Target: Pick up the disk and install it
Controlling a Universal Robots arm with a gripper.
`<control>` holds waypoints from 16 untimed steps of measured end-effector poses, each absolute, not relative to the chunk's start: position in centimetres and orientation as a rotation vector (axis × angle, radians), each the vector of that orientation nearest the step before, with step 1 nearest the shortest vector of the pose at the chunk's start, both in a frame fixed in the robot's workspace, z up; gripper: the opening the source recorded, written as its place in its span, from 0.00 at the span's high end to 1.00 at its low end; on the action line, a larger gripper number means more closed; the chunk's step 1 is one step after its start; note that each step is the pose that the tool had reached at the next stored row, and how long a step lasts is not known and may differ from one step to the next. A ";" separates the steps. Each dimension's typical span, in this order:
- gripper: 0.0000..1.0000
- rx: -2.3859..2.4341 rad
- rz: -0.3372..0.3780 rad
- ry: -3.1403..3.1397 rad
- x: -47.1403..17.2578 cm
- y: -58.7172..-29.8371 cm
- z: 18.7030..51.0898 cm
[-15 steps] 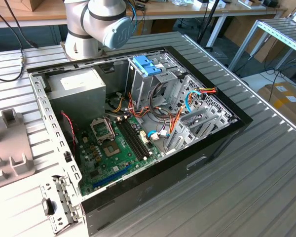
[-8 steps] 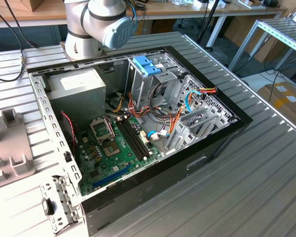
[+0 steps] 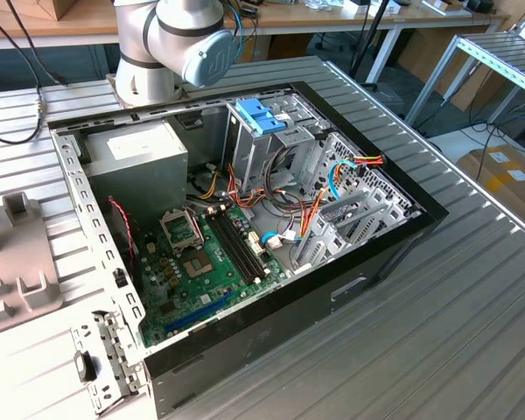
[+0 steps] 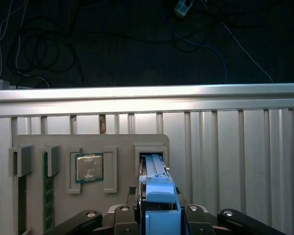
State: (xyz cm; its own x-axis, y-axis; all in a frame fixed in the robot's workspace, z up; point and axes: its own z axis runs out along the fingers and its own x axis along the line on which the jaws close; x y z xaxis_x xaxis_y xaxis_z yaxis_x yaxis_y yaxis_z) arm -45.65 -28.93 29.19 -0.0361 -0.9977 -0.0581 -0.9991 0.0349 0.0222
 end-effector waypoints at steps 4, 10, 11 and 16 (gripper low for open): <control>0.63 -2.161 0.090 2.239 -45.6 -28.9 29.5; 0.63 -2.159 0.095 2.237 -45.6 -28.9 30.0; 0.63 -2.159 0.096 2.237 -45.6 -28.9 30.1; 0.63 -2.156 0.102 2.234 -45.6 -28.9 30.6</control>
State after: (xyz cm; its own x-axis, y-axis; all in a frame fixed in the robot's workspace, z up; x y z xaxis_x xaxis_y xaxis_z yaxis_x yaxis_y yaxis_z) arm -45.65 -28.93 30.57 -0.0362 -0.9968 -0.0710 -0.9991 0.0346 0.0225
